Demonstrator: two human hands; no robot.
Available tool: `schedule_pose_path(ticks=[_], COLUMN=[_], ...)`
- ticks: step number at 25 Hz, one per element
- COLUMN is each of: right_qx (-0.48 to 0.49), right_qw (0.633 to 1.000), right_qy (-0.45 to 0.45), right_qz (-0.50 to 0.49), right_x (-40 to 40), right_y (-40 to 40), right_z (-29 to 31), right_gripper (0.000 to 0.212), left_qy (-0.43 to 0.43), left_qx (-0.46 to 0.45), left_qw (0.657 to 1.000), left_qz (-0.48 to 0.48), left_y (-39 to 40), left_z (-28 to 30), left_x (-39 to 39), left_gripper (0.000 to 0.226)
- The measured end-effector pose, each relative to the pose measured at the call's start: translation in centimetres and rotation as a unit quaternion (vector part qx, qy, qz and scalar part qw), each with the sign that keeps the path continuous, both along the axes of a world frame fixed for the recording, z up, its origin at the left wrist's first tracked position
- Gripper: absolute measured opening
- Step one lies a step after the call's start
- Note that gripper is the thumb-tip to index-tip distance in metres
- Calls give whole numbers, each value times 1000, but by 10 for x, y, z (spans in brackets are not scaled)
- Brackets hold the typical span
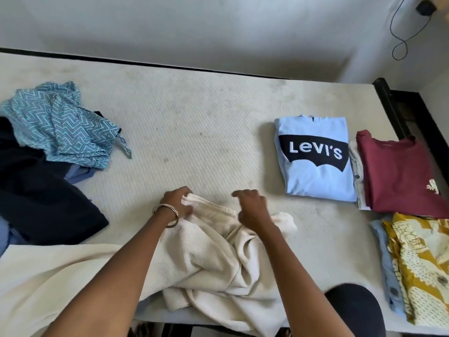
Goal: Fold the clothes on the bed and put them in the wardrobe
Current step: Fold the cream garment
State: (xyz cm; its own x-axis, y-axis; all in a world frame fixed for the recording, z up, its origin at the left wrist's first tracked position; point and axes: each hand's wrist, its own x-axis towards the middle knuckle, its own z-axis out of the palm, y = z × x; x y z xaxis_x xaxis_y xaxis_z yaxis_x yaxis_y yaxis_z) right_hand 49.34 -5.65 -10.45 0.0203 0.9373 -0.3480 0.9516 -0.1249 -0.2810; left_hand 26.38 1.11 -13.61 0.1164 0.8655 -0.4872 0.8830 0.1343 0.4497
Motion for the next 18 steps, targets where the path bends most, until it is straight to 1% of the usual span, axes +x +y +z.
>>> schedule_pose_path(ticks=[1,2,3,4,5,6,7,9,10,11,12,13,14,16,17,18], right_qx=[-42,-85,-111,-117,-106,-88,-75,-33,10,59,107,153,186,221,233,249], right_qw=[998,994,991,991,993,993,989,978,973,967,961,957,955,963,963,957], right_qy=[43,58,55,51,59,78,107,172,196,210,206,192,167,71,29,31], right_qz=[34,44,40,28,3,-31,-65,-110,-124,-135,-147,-156,-159,-139,-133,-143], right_x=[-9,-17,-20,-18,-13,-5,4,21,26,29,29,27,27,35,44,55], right_y=[1,1,1,4,8,12,15,25,30,36,42,47,51,55,54,51], right_z=[-2,-6,-8,-11,-9,-4,8,39,59,77,101,124,146,185,200,213], right_gripper=[65,71,73,68,55,36,29,37,33,23,20,24,23,12,10,11], left_qy=[-50,-94,-133,-168,-197,-215,-226,-246,-255,-267,-281,-294,-307,-332,-336,-334], left_qx=[23,52,79,101,121,146,179,255,292,324,362,402,442,505,529,544], left_qw=[998,994,988,980,972,965,957,935,921,906,888,866,842,795,778,767], left_qz=[-2,-10,-18,-27,-36,-41,-36,5,29,42,44,37,34,45,55,66], left_y=[1,3,9,16,26,36,47,67,74,80,83,84,84,83,83,82], left_z=[9,22,38,55,73,92,112,153,176,198,222,249,276,334,359,379], left_x=[-2,-3,-4,-4,-4,-4,-4,-2,2,7,13,21,29,41,41,37], left_gripper=[35,28,25,25,29,33,32,21,20,20,20,18,16,15,16,18])
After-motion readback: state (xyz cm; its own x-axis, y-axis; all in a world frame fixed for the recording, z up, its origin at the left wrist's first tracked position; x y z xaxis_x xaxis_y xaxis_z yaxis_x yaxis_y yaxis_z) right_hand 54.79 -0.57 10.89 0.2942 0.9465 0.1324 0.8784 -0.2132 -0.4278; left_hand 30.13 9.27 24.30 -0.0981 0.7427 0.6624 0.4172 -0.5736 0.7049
